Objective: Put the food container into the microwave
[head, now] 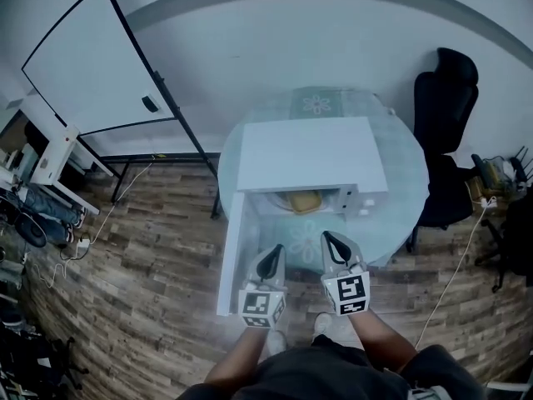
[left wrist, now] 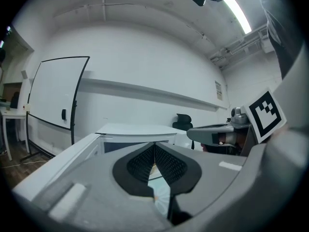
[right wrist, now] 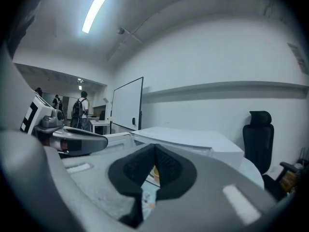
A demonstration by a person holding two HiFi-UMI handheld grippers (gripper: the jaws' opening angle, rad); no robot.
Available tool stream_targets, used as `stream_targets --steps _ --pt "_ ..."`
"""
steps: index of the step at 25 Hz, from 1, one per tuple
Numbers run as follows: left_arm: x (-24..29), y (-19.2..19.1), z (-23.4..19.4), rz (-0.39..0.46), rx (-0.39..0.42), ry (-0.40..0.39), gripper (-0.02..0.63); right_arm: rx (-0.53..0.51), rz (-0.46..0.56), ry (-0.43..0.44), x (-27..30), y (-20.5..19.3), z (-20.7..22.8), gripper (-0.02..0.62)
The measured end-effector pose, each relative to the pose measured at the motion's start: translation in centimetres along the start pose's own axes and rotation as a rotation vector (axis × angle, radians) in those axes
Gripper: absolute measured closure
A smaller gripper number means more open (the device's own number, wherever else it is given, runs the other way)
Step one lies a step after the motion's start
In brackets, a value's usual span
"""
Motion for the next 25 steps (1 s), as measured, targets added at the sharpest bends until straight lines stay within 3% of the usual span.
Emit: stream_targets --steps 8,25 --pt "-1.2 2.9 1.3 0.047 0.008 -0.019 0.600 0.008 0.062 0.009 -2.0 3.8 0.2 0.595" --pt "-1.9 4.1 2.2 0.085 0.020 0.012 0.600 -0.009 0.113 0.036 -2.8 5.7 0.7 0.595"
Point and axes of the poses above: the fingertips, and each gripper's own axes: x forward along the fingers, z to its right, y out of its top, the point moved 3 cm from there along -x, backward along the fingers, and after that the axes turned 13 degrees about -y, right-handed, at the moved point
